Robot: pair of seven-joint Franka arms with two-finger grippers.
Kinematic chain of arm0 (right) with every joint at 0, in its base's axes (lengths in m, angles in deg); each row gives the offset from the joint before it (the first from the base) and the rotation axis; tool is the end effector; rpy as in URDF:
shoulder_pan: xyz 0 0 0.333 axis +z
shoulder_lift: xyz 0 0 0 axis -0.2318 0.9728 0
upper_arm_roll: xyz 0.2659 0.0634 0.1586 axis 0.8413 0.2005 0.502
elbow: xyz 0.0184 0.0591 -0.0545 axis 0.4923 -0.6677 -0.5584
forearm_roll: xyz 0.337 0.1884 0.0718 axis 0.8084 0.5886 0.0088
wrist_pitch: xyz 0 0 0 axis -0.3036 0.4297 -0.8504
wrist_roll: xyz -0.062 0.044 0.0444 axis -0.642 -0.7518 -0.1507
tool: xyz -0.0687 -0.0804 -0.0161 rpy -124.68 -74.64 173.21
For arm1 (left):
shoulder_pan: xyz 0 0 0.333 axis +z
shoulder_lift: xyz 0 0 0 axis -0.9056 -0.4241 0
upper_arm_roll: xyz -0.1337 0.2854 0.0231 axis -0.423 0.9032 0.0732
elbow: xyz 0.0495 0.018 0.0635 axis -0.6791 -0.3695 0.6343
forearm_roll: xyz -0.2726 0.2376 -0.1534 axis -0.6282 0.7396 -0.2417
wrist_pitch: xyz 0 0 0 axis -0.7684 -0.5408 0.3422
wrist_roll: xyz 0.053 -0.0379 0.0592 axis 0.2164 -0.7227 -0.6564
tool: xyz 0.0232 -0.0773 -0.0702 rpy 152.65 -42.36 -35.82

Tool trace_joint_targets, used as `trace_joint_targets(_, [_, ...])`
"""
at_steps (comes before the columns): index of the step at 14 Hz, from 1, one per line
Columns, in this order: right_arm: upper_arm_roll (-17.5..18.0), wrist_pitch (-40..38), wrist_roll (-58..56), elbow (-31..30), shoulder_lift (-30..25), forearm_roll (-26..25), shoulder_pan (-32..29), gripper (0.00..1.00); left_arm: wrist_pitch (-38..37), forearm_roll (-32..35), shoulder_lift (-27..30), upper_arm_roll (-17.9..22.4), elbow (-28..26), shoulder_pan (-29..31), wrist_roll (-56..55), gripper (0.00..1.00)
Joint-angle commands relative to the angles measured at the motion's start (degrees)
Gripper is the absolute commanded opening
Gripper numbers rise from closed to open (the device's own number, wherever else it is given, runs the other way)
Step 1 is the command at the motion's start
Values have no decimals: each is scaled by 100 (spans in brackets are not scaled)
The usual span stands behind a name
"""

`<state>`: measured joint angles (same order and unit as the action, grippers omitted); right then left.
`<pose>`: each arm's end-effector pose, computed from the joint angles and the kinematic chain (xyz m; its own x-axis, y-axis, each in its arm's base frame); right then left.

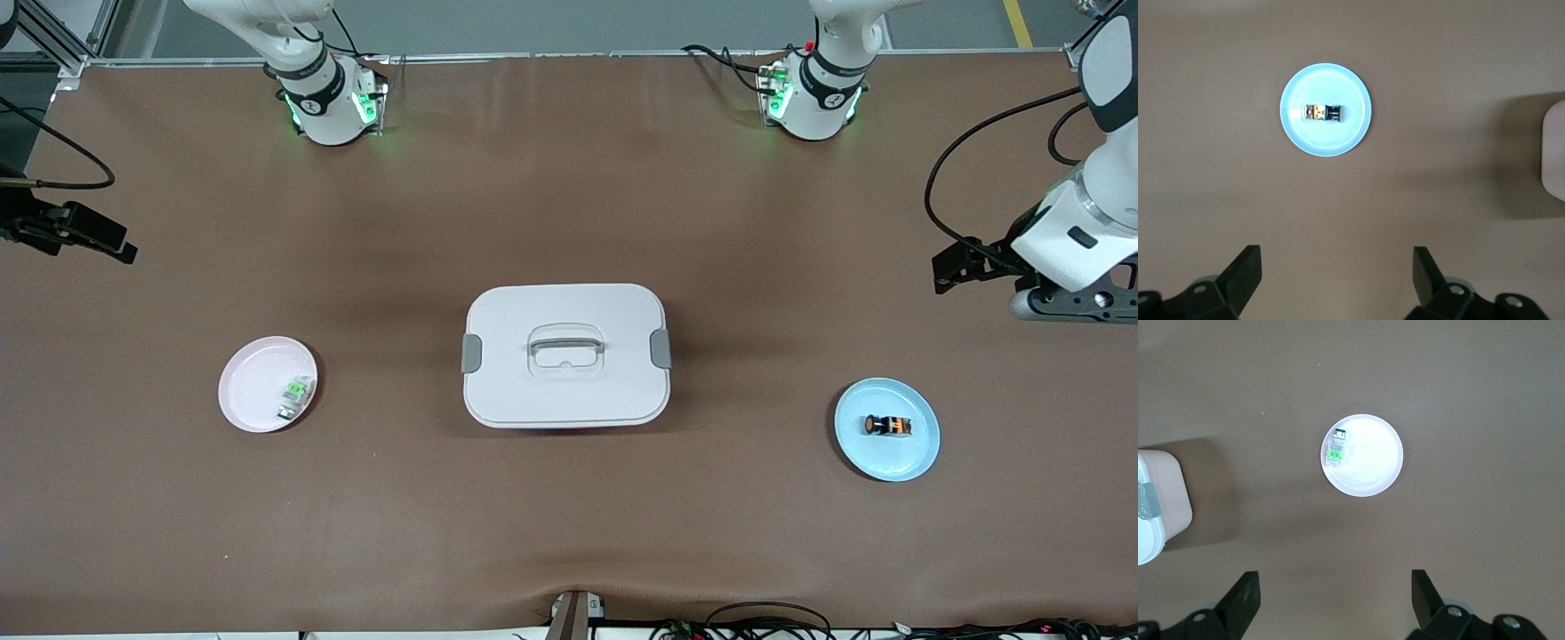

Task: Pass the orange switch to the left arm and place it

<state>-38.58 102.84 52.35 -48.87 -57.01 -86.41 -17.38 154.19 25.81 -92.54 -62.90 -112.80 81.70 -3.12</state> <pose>0.5650 -0.0209 0.6292 0.9900 -0.1394 -0.0233 -0.1399 -0.9899 -0.0232 0.5921 -0.0459 0.5769 0.9974 -0.0713 -0.0036 -0.0714 -0.9961 -0.0517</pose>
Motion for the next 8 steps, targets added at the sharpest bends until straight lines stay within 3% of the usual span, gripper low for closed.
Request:
trace_joint_targets(1, [30, 152, -160, -240, -216, 54, -68, 100, -321, 17, -46, -24, 116, 70, -9, 100])
trace_joint_targets(8, [21, 408, -539, -556, -418, 28, -77, 100, -489, -45, 120, -33, 195, 70, 8, 100])
